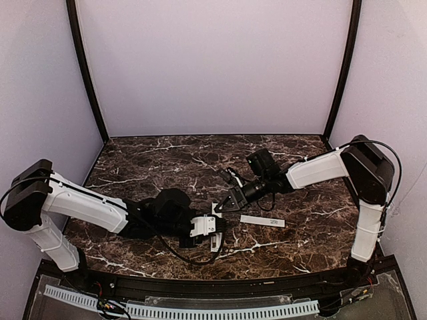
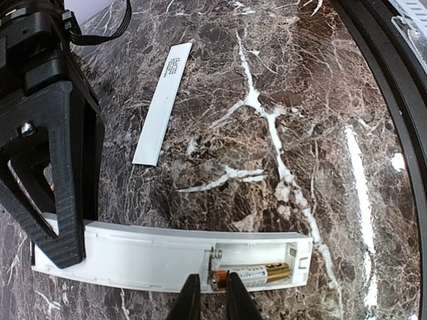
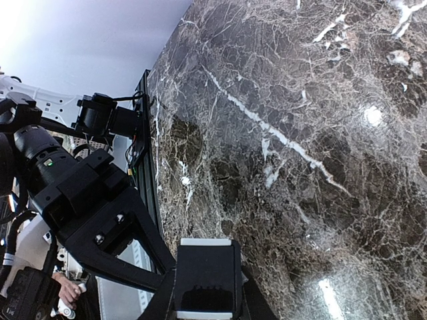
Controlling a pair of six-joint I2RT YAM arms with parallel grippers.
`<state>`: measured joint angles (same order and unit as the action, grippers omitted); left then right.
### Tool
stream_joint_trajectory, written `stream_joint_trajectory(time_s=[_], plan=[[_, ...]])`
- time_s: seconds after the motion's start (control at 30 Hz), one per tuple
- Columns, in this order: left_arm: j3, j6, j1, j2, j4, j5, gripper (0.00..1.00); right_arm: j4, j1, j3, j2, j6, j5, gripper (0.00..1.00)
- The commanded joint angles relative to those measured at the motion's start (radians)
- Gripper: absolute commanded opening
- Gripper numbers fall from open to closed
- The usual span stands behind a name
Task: Load the batteries into the remote control
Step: Adjust the battery in the battery compartment.
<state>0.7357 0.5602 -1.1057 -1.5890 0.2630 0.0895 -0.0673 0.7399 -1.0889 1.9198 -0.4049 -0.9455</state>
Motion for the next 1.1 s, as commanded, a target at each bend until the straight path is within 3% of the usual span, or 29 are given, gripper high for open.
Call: stream_joint_trajectory(time_s=[0.0, 0.67, 1.07], plan=[[0.022, 0.012, -0.006, -0.012, -0.02, 0.005, 0.13, -0.015, 0.011, -0.01, 0.017, -0.008, -0.019, 0.0], [0.08, 0.011, -0.008, -0.085, -0.18, 0.005, 0.05, -0.009, 0.012, -0.011, 0.014, -0.003, -0.012, 0.0], [0.036, 0.015, -0.018, -0.134, -0.212, -0.003, 0.04, -0.006, 0.012, -0.008, 0.005, 0.005, -0.015, 0.0]])
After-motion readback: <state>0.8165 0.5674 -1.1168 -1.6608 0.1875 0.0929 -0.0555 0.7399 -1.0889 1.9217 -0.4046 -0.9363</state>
